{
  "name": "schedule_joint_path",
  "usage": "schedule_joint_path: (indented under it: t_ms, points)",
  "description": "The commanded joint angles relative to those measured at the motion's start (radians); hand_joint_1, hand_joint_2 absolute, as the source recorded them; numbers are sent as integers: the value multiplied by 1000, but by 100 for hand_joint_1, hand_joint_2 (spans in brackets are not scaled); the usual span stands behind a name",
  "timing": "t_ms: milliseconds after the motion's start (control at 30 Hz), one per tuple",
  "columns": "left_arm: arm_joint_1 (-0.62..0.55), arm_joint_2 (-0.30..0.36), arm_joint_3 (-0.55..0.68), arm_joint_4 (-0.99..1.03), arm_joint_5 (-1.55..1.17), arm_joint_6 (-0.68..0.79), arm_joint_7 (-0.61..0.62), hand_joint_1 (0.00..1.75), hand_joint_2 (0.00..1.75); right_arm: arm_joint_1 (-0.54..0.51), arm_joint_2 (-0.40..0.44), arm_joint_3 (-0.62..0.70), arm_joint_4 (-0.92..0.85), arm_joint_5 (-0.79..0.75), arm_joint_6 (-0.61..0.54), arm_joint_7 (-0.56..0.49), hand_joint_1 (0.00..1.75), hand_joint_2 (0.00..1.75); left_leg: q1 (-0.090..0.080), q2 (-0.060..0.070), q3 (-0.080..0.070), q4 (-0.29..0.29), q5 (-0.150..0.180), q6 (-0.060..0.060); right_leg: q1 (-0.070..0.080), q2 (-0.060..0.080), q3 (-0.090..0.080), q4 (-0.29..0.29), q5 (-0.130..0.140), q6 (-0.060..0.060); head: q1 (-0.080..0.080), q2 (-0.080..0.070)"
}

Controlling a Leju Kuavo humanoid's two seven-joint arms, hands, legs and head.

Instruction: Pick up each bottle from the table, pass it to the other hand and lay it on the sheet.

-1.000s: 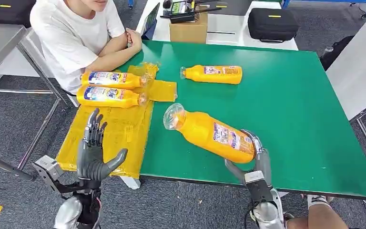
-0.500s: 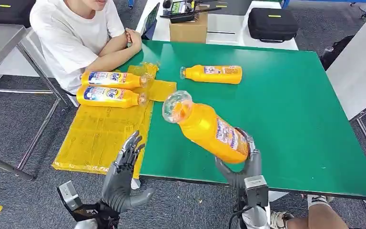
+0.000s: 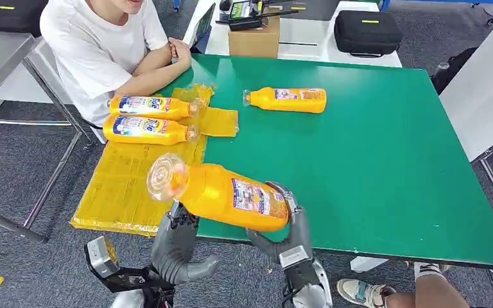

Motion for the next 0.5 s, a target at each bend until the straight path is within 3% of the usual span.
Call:
schedule_joint_path:
  t_ms: [33, 433, 467, 500]
  points:
    - [-52, 10, -27, 54, -6, 7, 12, 0, 175, -67, -19, 168, 137, 39, -43, 2, 175, 175, 1, 1, 4, -1, -1, -1, 1, 0, 4, -1, 0, -2, 0, 0]
    - [-90, 3, -42, 83, 13, -19, 30, 0, 175, -100, -13, 231, 187, 60, -37, 2, 175, 175, 1, 0, 5, -2, -1, -1, 1, -1, 5, -2, -1, -2, 0, 0]
    - [-92, 2, -40, 80, 15, -20, 29, 17, 175, -99, -10, 236, 198, 62, -39, 2, 175, 175, 0, 0, 4, -2, 0, -1, 0, -1, 4, -1, -1, -1, 0, 0]
    - [-93, 2, -39, 76, 16, -21, 26, 72, 175, -100, -8, 239, 207, 61, -38, 2, 175, 175, 1, 0, 6, -2, -2, -1, 1, -1, 6, -2, -2, -2, 0, 0]
